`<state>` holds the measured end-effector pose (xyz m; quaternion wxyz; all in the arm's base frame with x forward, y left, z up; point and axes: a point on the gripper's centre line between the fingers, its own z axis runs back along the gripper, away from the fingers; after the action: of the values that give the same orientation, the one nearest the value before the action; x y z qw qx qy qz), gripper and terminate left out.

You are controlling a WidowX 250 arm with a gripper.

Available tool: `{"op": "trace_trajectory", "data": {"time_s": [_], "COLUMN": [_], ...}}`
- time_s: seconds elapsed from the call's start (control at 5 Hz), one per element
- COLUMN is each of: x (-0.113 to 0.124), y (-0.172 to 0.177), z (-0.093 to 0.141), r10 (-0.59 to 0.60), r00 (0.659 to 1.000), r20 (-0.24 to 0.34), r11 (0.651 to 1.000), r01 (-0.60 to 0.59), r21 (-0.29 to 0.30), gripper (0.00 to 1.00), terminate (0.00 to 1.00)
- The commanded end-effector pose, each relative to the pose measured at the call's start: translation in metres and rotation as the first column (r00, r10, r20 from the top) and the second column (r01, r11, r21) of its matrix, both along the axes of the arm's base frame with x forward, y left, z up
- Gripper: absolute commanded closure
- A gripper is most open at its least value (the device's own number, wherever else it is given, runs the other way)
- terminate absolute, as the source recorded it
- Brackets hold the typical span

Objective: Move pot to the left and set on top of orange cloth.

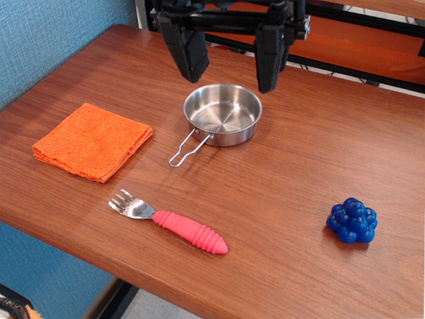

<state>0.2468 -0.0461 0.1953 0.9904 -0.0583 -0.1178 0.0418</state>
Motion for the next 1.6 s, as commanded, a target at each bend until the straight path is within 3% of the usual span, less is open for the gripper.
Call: {"op": "trace_trajectory", "data": {"time_s": [0.0,0.2,0.6,0.8,1.0,1.2,1.4], "x": [0.000,0.025,0.091,0.122,0.147,0.157,0.162], "y": [0.000,0.004,0.012,0.014,0.014,0.015,0.012], "z": [0.000,-0.013,-0.049,-0.069,-0.095,-0.115,-0.128], "r10": [0.000,0.082,0.010,-0.049,-0.093,-0.087,-0.093], "r00": [1.000,0.996,1.000,0.999,0.995,0.991,0.989], "r20": [0.000,-0.038,-0.026,-0.013,-0.047,-0.100,-0.114], "r11": [1.000,0.996,0.989,0.990,0.985,0.984,0.983], "r01": [0.000,-0.080,-0.006,0.050,0.099,0.101,0.109], "r21": [0.000,0.048,0.151,0.131,0.139,0.144,0.149], "gripper": [0.00,0.00,0.00,0.00,0.00,0.00,0.00], "terminate": [0.00,0.00,0.00,0.00,0.00,0.00,0.00]}}
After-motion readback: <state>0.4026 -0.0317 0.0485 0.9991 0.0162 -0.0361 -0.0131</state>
